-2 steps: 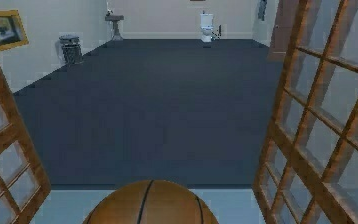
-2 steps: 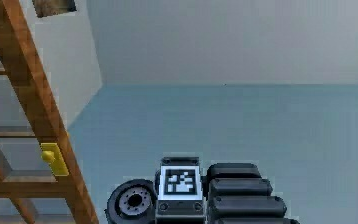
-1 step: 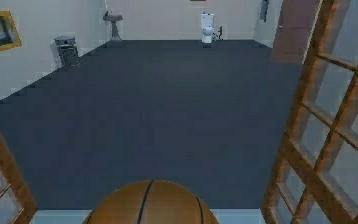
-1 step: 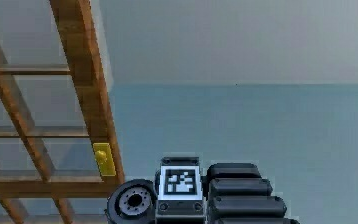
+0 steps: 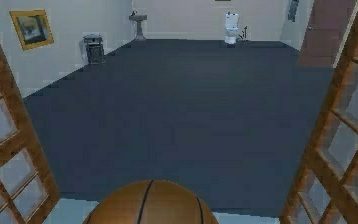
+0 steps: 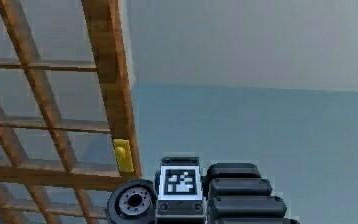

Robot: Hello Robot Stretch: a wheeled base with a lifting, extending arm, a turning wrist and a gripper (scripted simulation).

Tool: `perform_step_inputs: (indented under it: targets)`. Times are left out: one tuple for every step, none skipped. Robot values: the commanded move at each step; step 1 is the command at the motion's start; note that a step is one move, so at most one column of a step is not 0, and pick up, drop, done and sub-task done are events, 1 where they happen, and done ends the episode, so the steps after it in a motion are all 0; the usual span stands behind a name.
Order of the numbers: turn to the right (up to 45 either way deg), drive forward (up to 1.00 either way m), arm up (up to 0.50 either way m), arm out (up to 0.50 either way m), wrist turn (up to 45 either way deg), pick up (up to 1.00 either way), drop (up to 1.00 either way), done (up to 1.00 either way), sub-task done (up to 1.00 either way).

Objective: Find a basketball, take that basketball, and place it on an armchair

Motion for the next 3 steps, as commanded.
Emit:
perform_step_inputs:
  targets:
    - [0.0, 1.00, 0.00, 0.00, 0.0, 0.00, 0.00, 0.00, 0.00]
    - [0.0, 0.35, 0.00, 0.00, 0.0, 0.00, 0.00, 0.00, 0.00]
    - [30.0, 0.00, 0.00, 0.00, 0.0, 0.00, 0.00, 0.00, 0.00]
